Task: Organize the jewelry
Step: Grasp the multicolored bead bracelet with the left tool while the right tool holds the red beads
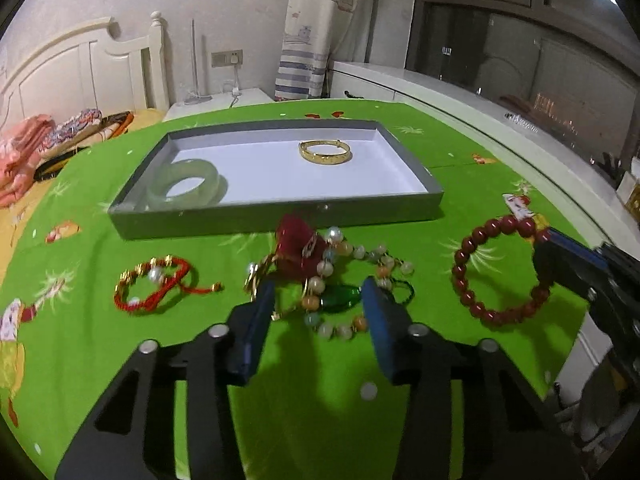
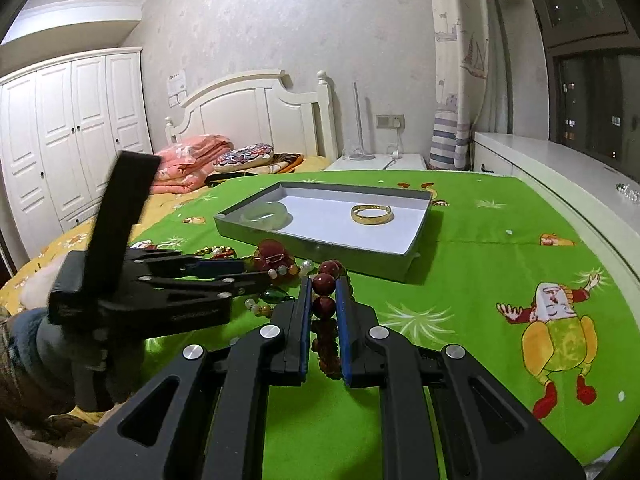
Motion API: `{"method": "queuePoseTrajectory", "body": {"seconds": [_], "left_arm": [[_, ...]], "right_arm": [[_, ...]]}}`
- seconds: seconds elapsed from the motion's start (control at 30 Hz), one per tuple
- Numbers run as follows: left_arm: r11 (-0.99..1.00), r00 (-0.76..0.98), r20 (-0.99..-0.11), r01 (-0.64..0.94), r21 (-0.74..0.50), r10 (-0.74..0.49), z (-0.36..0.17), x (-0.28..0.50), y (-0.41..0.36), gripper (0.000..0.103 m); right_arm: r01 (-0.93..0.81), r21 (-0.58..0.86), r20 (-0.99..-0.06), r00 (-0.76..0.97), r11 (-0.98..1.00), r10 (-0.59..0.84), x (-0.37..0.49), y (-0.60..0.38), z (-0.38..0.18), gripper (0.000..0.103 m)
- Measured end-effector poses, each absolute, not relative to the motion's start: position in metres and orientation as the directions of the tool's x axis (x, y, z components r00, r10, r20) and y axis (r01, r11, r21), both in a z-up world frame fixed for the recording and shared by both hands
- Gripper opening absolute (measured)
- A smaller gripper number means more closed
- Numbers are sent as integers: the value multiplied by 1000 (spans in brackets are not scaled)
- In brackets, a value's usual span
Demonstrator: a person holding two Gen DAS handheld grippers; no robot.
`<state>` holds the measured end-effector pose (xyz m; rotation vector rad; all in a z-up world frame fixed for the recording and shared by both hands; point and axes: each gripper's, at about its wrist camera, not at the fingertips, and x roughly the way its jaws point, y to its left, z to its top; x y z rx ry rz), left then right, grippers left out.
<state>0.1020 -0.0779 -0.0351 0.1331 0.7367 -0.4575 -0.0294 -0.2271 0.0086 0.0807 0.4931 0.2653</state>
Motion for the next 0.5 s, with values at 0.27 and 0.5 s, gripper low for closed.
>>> {"method": "queuePoseTrajectory", "body": {"seconds": [0.27,0.5], "left_arm": [[891,640,-714,451,52,-282,-45,117,-99,15],[879,675,-675,470,79,-300,-39,100,-96,10]], "right_arm": [[-229,149,-453,849,962,272,-29,-232,6,13],[-230,133,-448,854,964,266,-32,-229,7,13]]}}
